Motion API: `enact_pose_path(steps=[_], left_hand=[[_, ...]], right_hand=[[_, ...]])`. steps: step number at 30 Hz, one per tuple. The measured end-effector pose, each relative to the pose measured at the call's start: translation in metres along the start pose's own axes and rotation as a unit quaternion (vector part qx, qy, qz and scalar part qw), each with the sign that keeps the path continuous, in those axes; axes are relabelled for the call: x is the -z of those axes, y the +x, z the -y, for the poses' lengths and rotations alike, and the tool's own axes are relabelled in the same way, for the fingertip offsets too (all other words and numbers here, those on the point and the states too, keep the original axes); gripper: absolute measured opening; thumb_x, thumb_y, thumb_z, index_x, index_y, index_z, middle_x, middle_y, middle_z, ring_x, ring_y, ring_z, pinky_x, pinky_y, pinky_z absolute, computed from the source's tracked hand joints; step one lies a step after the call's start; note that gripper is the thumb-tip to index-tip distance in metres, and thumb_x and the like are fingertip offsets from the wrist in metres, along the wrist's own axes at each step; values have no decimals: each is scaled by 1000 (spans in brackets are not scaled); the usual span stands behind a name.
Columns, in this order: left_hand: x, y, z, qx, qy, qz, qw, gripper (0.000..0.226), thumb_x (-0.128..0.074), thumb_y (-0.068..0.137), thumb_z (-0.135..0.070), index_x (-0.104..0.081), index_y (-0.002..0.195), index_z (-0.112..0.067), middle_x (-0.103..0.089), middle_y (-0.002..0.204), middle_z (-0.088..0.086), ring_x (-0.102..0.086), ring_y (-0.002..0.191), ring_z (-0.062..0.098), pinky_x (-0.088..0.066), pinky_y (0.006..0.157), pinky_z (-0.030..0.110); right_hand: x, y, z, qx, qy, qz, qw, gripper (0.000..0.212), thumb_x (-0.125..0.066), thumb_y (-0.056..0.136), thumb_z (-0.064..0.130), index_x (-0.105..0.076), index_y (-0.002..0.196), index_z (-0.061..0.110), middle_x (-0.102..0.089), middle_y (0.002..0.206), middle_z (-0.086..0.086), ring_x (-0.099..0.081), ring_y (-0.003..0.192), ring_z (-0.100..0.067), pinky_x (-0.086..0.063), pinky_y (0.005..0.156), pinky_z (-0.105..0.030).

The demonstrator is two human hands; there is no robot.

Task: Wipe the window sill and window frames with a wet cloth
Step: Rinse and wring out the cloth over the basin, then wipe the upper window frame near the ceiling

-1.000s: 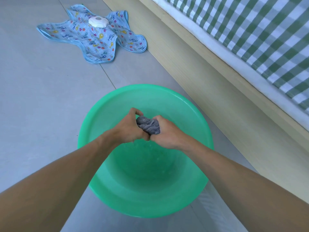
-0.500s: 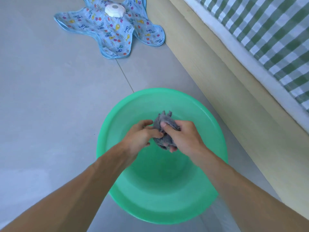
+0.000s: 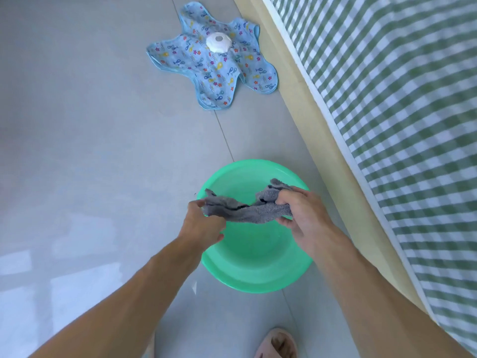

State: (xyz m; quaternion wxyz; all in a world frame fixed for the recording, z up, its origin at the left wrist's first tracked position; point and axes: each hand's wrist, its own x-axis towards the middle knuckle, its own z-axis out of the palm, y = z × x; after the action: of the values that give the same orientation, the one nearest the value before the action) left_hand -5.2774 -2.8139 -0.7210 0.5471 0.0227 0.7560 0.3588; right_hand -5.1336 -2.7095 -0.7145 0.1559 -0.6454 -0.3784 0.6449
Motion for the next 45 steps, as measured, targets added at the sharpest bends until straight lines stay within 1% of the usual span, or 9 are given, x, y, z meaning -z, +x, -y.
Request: enact_pose_path(steps=[5, 13, 16, 19, 21, 26, 33, 38, 45], left_hand=[[5, -70, -45, -90, 132, 6, 987, 79, -69, 76, -29, -35, 148, -35, -43, 146, -5, -45, 129, 18, -37, 104, 29], [-13, -126, -86, -152, 20, 96, 984, 43, -70, 71, -33, -70, 98, 0, -69, 102, 22, -62, 85, 21, -47, 86, 36], [-19, -143, -94, -118, -103, 93, 983, 26, -65, 89, -21, -68, 108, -3, -73, 103, 17, -69, 96, 29, -51, 97, 47], [-10, -157, -108, -100, -202, 71, 972, 19, -55, 98, -16, -64, 114, -9, -73, 105, 13, -72, 94, 28, -58, 83, 43], [7, -166, -117, -116, -173, 30, 978, 12, -57, 98, -15, -63, 108, -13, -74, 99, 13, -73, 87, 26, -61, 71, 41], [73, -185, -130, -133, -128, -65, 981, 12, -63, 94, -15, -63, 104, -7, -72, 97, 18, -73, 84, 28, -61, 71, 45], [196, -198, -139, -119, -138, 11, 983, 84, -77, 52, -6, -54, 129, -29, -70, 109, 16, -68, 100, 31, -57, 87, 45], [314, -203, -129, -75, 81, -125, 986, 86, -72, 80, -11, -27, 152, -30, -44, 140, 5, -48, 118, 23, -39, 85, 28], [465, -202, -99, -119, -201, -214, 948, 81, -74, 80, -26, -29, 147, -34, -52, 136, 0, -54, 118, 19, -44, 102, 36]], right_hand=[[2, -50, 68, 6, 27, 184, 982, 33, -53, 69, -8, -63, 91, 15, -61, 83, -8, -59, 80, -24, -51, 66, -35], [27, -95, 124, 132, -207, 163, 956, 82, -61, 68, 3, -44, 143, 32, -59, 102, 4, -58, 94, -10, -48, 87, -28], [25, -109, 122, 112, -154, 68, 979, 92, -75, 65, 49, -35, 146, 32, -66, 118, 4, -62, 110, -13, -48, 99, -39], [17, -133, 115, 57, -167, 104, 979, 94, -63, 57, 85, -66, 115, 11, -73, 105, -8, -68, 95, -20, -52, 90, -34], [10, -144, 114, 71, -200, 124, 969, 62, -66, 80, 62, -70, 93, 1, -72, 93, -17, -66, 75, -24, -52, 69, -24], [-39, -164, 146, 104, -238, 140, 956, 55, -53, 71, 50, -54, 82, -4, -55, 75, -24, -54, 70, -21, -46, 85, -65], [-154, -213, 166, 144, -211, 227, 940, 17, -70, 77, 24, -71, 92, 17, -71, 90, -11, -70, 88, -31, -60, 76, -48], [-260, -235, 164, 241, -355, 219, 876, 17, -45, 80, 0, -60, 85, 3, -53, 66, -9, -44, 62, -20, -40, 47, -22], [-422, -276, 166, 212, -342, 266, 876, 20, -50, 97, 20, -53, 112, 33, -65, 94, -2, -66, 87, -25, -56, 86, -51]])
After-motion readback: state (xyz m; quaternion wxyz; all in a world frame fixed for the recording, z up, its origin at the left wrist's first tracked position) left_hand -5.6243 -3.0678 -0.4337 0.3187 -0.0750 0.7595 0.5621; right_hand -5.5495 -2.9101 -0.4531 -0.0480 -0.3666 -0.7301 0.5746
